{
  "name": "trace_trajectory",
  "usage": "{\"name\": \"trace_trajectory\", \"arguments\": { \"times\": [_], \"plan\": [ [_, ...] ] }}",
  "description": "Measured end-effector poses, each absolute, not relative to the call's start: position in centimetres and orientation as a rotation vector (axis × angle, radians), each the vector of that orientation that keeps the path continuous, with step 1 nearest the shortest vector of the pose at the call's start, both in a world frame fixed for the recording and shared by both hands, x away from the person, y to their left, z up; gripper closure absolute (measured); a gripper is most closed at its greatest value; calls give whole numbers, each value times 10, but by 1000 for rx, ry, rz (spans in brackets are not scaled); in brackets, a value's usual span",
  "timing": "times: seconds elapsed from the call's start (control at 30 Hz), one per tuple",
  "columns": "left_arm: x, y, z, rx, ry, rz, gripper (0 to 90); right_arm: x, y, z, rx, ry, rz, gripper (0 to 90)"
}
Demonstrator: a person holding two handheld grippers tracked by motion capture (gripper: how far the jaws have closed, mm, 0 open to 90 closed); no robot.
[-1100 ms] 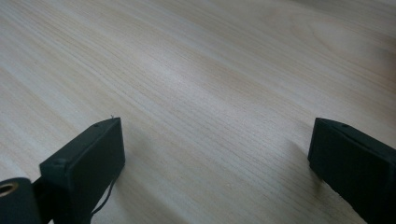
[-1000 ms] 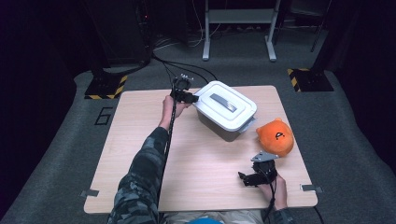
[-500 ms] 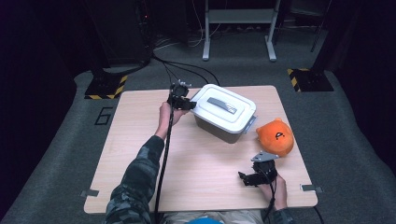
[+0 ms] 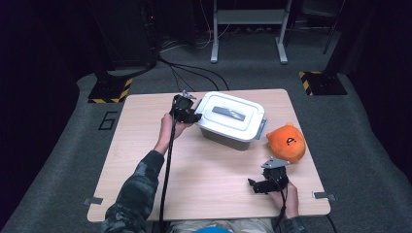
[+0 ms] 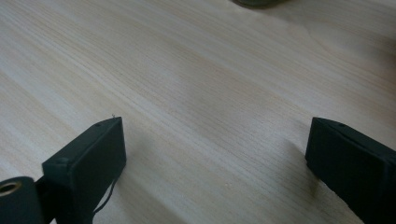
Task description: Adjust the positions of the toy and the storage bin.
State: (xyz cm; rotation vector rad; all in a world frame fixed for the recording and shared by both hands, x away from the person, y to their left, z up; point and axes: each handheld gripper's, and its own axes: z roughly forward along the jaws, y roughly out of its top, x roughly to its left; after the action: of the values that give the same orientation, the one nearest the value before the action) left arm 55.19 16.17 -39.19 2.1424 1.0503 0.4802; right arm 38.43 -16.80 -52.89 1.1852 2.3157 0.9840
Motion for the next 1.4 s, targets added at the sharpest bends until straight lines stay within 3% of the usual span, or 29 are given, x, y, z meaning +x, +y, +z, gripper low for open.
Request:
{"name": "trace_trajectory", "arguments": {
  "times": [0.2,0.3,0.43,0.77,1.07,1.2,1.4],
  "plan": [
    [553,160,-391,2139,1037,471,548,384,-168,-529,1186,2316,984,43],
    [558,156,-389,2155,1032,460,313,384,-168,-529,1185,2316,984,43],
    [562,146,-384,2155,983,469,143,384,-168,-529,1187,2315,984,44],
    [581,92,-379,2195,765,395,29,384,-168,-529,1187,2314,989,48],
    [596,70,-393,2226,752,347,10,384,-168,-529,1180,2317,991,53],
    [596,72,-392,2244,682,345,138,384,-168,-529,1181,2317,995,56],
    [598,70,-391,2255,608,298,251,384,-168,-529,1181,2317,995,56]
  ]
}}
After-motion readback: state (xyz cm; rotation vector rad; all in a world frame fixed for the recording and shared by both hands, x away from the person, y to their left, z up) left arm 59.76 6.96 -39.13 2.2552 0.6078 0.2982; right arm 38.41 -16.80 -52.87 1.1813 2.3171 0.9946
